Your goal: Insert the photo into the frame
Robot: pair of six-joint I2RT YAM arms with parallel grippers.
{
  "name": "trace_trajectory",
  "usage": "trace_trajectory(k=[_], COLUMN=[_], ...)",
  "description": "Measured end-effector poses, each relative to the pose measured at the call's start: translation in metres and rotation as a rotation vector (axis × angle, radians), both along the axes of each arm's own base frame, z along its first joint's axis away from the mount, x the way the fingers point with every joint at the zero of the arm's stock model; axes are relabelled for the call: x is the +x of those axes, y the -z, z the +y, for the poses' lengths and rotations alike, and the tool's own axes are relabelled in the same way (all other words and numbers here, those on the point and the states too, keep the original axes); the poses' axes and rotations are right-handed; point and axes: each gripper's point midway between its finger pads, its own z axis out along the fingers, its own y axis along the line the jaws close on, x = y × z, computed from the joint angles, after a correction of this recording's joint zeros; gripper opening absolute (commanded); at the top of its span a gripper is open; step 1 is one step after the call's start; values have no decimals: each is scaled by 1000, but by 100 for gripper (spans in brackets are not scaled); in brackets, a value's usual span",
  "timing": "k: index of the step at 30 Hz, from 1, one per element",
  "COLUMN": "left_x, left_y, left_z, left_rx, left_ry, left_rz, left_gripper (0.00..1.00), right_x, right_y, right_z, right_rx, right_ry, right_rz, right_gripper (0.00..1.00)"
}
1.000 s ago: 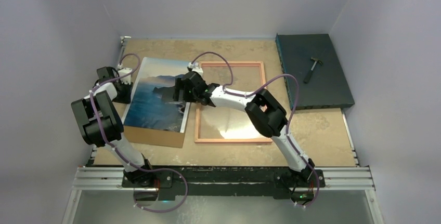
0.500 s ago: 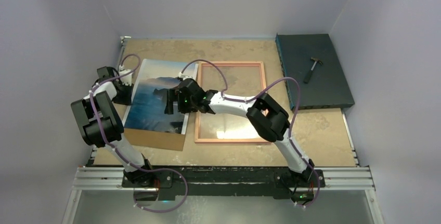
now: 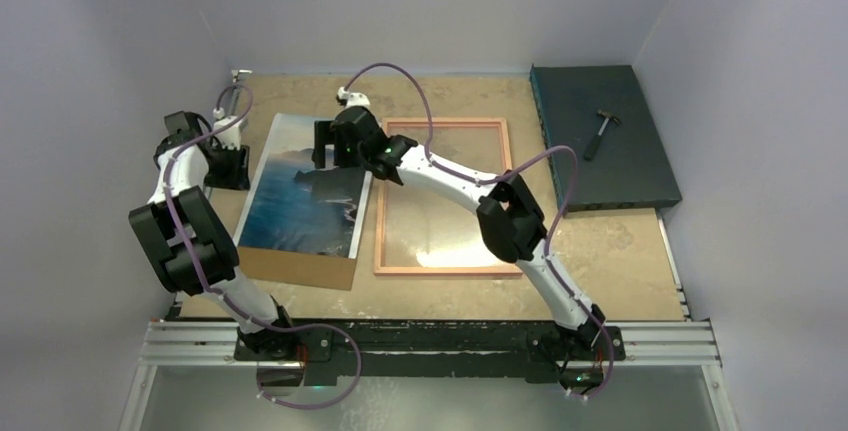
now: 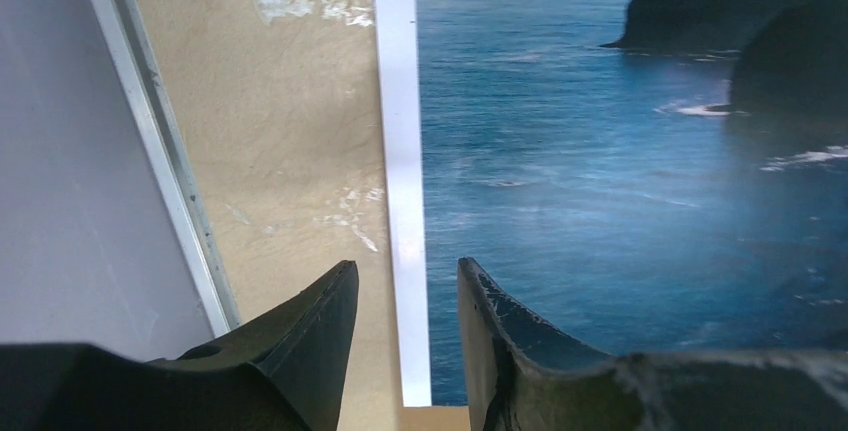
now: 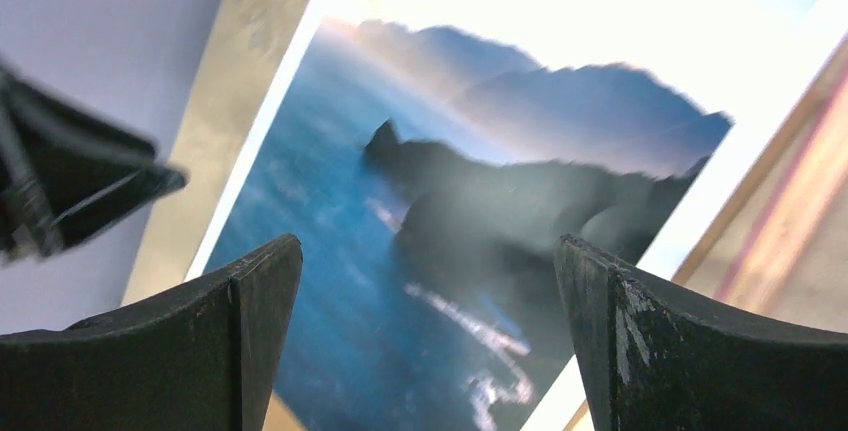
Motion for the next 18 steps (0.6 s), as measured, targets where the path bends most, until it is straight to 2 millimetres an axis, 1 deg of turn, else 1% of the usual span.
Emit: trace_trajectory(k=[1,3,4,6,9,11,12,14,18], left_x=[-1,-1,-1,-3,-8,-13,-15,-17,-20], left_y=[-3,-6,-6,-3,6,14,17,22,28], left_z=[-3,-9,-11,-16,-26,-33,-37,-42,-44], left_rx=[-5,-16,-22,-31,-43,-51,-54,-58,-56], left_ry=[5,19,24,35,52,66,74,85,88], left_rz=[-4,-8,-7,0,24,45,56,66,75], left_gripper=[41,41,41,41,41,40,40,40,40], right_x=[8,20,25,30,33,37,40,42,46], right_y=[0,7,16,36,75,92,87,85,88], right_z=[-2,-6,-9,-14,-23,-28,-27,-28,-34], right_rx=[-7,-28,-45,-82,-152,-182,-172,-168,-178], right_ry=[25,65,81,104,126,140,147,154,168], right_rz=[-17,-33,-30,-18,15,23,13,9,19], right_gripper=[99,99,99,99,99,99,99,99,99])
